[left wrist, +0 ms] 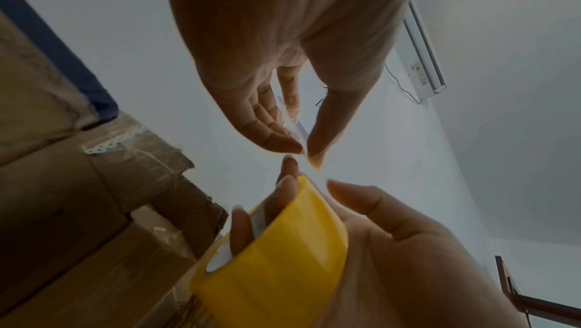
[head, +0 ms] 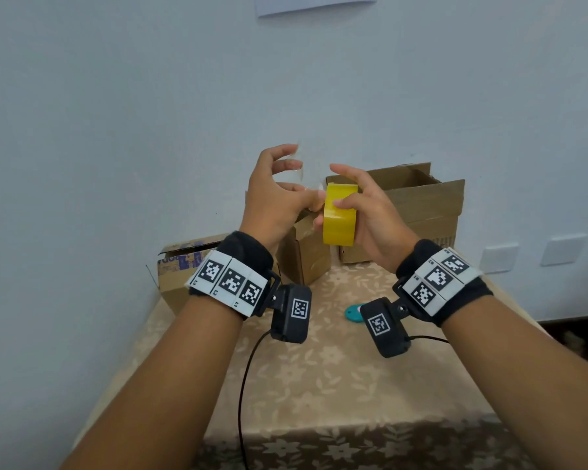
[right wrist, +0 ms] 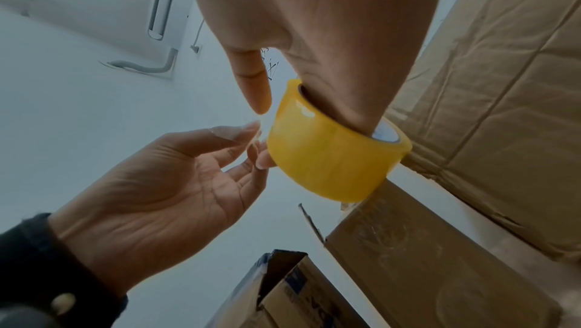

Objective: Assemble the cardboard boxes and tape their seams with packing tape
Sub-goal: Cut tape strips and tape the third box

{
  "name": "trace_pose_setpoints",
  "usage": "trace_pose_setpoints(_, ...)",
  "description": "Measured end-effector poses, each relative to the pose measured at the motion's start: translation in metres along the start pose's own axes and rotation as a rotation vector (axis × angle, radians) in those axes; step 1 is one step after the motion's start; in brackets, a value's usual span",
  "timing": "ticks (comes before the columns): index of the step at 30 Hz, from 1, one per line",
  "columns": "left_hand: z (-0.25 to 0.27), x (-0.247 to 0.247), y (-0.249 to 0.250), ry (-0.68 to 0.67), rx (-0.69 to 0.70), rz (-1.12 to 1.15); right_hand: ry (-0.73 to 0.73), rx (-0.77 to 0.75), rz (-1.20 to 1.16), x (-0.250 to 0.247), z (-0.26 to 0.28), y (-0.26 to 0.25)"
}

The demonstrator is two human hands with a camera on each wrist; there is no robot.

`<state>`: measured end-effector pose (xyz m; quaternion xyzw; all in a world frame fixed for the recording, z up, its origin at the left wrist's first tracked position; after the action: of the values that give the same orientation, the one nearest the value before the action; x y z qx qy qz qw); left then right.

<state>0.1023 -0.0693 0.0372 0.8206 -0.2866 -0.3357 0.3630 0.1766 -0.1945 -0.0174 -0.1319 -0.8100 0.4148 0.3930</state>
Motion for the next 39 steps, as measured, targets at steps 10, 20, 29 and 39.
trace_pose_setpoints(10, -0.001, 0.0, -0.002, 0.037, 0.016, -0.03, -0.045, -0.008, 0.146, 0.004, 0.0, 0.002)
trace_pose_setpoints(20, 0.002, 0.004, -0.001, 0.023, 0.017, -0.106, -0.042, -0.022, 0.118, 0.007, 0.001, 0.001)
trace_pose_setpoints(29, 0.005, 0.012, 0.006, 0.0, 0.03, -0.286, 0.002, -0.027, 0.071, 0.0, 0.001, 0.006)
trace_pose_setpoints(39, 0.003, 0.001, -0.003, 0.069, -0.028, -0.307, -0.005, 0.004, 0.137, -0.012, 0.001, 0.008)
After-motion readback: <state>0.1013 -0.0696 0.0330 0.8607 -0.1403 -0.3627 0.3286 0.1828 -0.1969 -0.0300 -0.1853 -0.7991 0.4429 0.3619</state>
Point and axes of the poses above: each hand's wrist, its own z-axis away from the middle knuckle, its own x-axis out of the palm, y = z × x, the point moved 10 cm from there along -z, towards the middle knuckle, and after that the axes turned 14 degrees about -z, right-handed, at the moved point
